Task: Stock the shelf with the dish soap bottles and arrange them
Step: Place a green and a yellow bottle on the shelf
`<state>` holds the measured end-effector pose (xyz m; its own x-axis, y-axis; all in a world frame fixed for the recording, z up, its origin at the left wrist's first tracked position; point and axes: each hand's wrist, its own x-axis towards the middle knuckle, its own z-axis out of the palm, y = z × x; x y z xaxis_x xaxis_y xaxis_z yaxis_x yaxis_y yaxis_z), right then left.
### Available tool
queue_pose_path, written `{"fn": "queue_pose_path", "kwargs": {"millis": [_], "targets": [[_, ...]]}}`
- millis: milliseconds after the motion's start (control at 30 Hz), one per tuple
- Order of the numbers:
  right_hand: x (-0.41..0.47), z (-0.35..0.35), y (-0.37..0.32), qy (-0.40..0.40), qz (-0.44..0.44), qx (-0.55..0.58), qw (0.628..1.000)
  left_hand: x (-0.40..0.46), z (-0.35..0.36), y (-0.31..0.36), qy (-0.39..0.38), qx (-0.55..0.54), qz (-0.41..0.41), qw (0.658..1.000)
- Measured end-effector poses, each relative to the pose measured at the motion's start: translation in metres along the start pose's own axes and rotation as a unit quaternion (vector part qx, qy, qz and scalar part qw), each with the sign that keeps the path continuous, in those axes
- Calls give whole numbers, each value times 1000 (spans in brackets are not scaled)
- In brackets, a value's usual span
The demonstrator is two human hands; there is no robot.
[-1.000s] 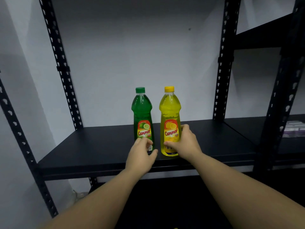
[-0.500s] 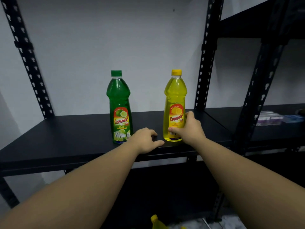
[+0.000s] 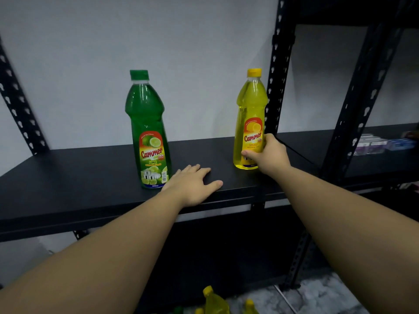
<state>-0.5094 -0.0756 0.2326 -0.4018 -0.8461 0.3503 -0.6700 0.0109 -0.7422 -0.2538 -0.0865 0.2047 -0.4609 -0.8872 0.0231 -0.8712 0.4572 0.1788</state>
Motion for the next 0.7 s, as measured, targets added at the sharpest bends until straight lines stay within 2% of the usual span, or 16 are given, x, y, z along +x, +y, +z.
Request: {"fn": "queue_pose_path", "kwargs": {"millis": [567,700], "targets": [[56,21,13,36,19,-48,998,2,4,-2,25,-10,9,1000],[72,27,12,23,39,-48,998,1,5,-2,32,-6,12,999]]}}
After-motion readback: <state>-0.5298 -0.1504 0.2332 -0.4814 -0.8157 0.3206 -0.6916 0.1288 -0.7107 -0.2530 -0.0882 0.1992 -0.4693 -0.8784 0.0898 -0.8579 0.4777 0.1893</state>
